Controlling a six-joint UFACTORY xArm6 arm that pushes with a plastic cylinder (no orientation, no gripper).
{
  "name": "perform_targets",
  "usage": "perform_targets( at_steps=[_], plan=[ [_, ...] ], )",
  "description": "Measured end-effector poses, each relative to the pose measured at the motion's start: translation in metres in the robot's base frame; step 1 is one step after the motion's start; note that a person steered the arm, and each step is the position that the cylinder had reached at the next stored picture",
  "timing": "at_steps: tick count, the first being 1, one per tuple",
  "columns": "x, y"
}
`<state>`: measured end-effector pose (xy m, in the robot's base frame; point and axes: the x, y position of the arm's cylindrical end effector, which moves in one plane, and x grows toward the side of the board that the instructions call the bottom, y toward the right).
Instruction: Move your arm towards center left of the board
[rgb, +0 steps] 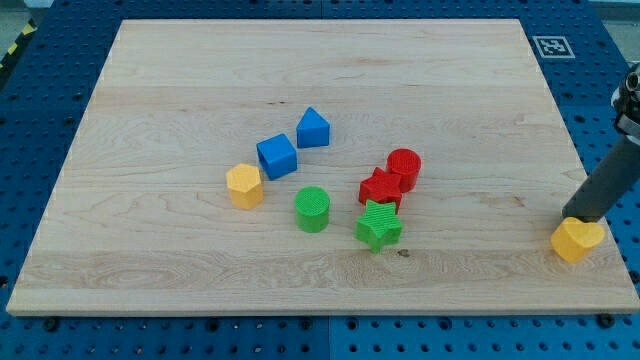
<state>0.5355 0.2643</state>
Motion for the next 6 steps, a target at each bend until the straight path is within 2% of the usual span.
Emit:
perform_targets(
  at_steps=[2, 3, 4, 5, 6],
  plan=[
    [-0.018, -0.006],
    [-0.076, -0.031],
    [-0.149, -0.094],
    [-0.195, -0.196],
    [-0.199, -0.318]
  ],
)
